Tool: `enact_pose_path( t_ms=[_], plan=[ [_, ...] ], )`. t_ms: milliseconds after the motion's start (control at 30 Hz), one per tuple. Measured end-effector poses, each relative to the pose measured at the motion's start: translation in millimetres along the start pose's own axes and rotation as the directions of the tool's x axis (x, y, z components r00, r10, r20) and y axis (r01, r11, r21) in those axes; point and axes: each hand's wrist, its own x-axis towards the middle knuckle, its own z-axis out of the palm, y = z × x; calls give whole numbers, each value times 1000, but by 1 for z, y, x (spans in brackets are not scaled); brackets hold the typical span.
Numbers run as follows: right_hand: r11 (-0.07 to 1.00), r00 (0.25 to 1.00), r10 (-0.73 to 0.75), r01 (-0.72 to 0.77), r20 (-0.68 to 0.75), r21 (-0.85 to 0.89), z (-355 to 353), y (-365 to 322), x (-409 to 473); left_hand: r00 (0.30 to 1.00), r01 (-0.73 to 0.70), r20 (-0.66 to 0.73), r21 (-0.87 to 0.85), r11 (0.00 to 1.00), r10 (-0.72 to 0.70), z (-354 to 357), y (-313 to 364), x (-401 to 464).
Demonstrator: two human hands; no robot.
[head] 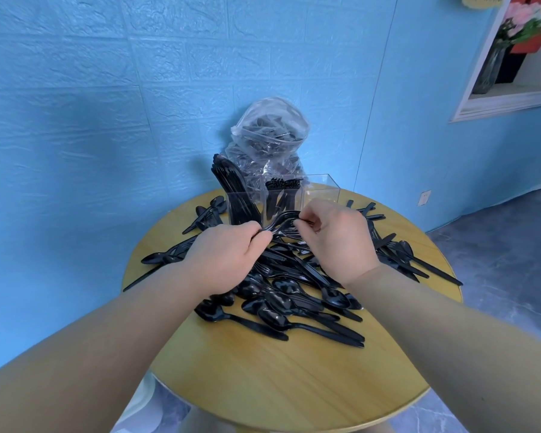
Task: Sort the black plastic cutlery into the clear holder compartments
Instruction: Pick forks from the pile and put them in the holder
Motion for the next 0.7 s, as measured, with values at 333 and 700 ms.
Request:
enact_pose_path(
  t_ms=[333, 700],
  plan=[
    [992, 1000, 27, -27, 3, 120, 1, -1, 2, 999, -13, -40, 32, 999, 15, -4, 1, 5],
    [680, 938, 346, -226, -34, 697, -22, -8, 37, 977, -46, -214, -158, 986, 11, -15, 6, 42]
  ],
)
